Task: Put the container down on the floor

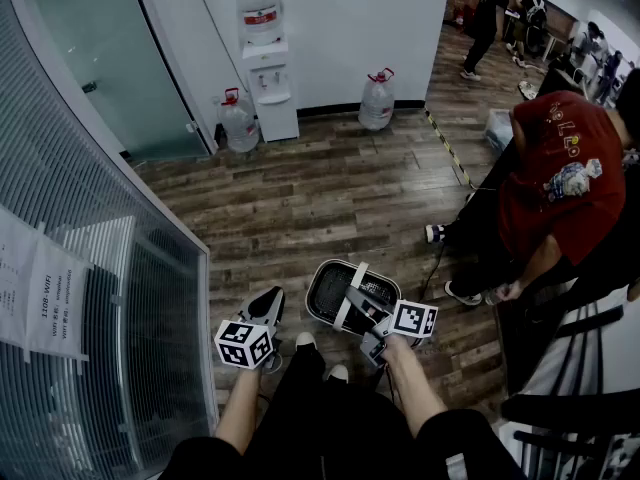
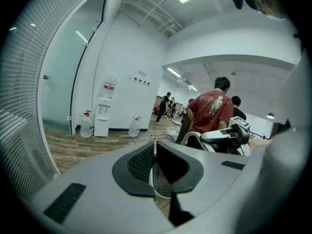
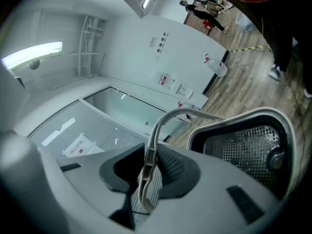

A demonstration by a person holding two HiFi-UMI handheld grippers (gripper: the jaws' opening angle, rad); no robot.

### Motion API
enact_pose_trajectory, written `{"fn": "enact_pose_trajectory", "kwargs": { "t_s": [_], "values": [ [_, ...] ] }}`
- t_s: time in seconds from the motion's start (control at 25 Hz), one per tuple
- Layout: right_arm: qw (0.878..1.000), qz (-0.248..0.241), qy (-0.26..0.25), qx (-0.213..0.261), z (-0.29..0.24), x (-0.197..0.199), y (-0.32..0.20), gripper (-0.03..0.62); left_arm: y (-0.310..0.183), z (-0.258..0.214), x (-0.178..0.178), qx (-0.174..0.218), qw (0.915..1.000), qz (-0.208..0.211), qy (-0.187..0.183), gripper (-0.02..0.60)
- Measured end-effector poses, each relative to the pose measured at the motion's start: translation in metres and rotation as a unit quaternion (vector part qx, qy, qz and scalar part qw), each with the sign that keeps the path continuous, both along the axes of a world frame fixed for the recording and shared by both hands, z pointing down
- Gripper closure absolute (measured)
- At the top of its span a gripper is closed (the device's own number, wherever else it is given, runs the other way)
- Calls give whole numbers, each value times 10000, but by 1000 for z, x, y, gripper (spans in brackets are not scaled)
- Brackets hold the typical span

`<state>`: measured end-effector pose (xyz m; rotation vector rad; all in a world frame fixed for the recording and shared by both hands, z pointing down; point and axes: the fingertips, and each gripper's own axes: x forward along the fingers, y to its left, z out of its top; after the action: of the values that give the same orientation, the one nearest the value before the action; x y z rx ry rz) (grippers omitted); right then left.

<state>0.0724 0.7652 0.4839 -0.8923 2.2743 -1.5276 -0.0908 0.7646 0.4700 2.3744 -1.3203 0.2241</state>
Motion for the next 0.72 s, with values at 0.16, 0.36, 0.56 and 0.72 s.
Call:
{"fn": "enact_pose_trajectory", "kwargs": {
  "t_s": [0.16,0.36,0.56,0.72],
  "values": [
    [9995,-91,-251,168,-2,-7,-1,505,2,8,-1,-71,10000,12,-19,555],
    [9999,-126,-61,-70,7,-4,-3,500,-4,11,4,-6,9998,-24,-201,555],
    [9994,-328,66,-78,13,-15,-5,498,-15,8,7,80,9989,-73,-449,555],
    [9989,-422,182,-76,21,-26,-7,500,-22,5,6,182,9985,-172,-480,555]
  ]
}}
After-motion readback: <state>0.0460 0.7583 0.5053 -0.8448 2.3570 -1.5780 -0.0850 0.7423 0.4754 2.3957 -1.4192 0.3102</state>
